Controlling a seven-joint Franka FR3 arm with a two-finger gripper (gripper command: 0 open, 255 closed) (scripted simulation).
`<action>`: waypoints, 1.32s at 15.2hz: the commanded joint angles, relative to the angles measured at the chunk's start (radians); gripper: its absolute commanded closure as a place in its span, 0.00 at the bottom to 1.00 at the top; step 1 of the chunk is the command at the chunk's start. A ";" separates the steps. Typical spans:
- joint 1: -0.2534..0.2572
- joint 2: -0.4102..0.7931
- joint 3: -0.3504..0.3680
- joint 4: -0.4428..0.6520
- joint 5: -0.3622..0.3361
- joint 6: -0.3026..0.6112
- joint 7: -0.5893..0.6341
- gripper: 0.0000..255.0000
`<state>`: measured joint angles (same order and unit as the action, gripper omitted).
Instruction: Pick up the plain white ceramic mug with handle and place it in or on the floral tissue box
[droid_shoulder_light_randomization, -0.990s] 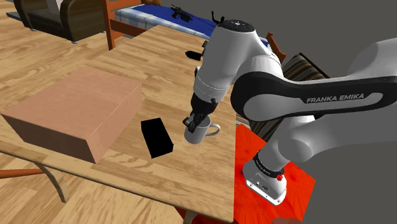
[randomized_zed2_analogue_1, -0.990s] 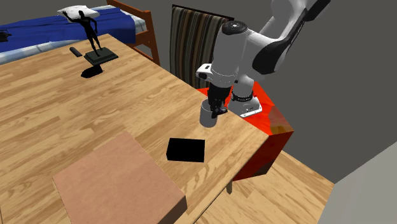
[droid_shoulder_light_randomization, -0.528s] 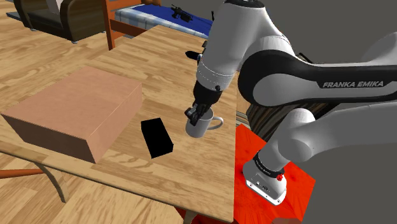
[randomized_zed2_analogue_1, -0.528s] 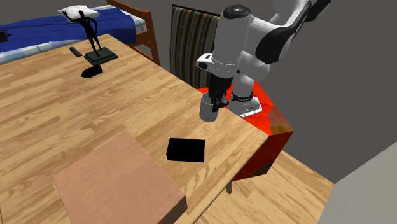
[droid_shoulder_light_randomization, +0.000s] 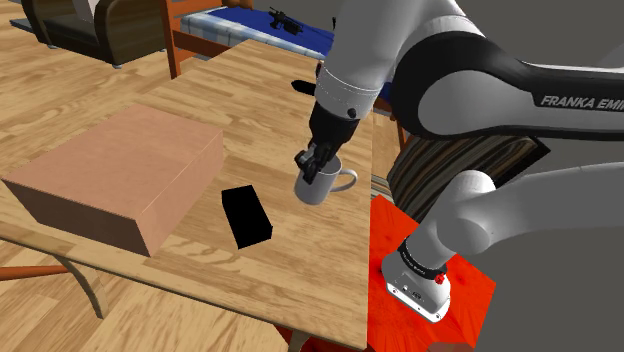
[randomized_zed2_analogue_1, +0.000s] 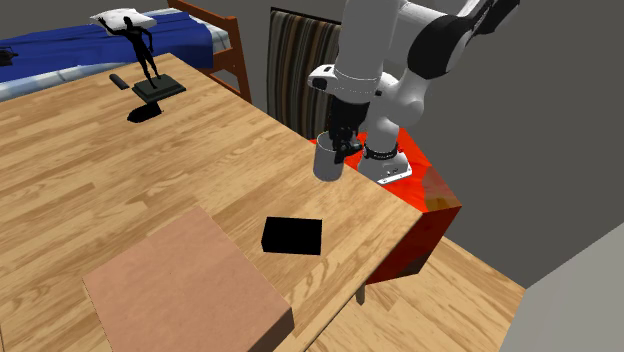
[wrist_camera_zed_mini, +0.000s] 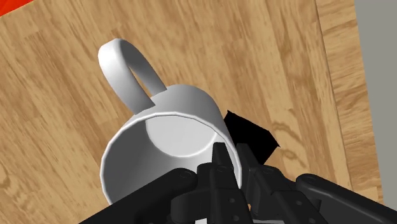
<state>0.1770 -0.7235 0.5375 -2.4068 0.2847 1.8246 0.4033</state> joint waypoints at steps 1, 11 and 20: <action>-0.002 -0.001 -0.007 0.018 -0.005 -0.020 -0.002 1.00; -0.157 0.436 0.185 0.437 -0.172 -0.010 0.157 1.00; -0.175 0.569 0.247 0.470 -0.257 0.062 0.229 1.00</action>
<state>0.0019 -0.1528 0.7853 -1.9217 0.0271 1.8724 0.6333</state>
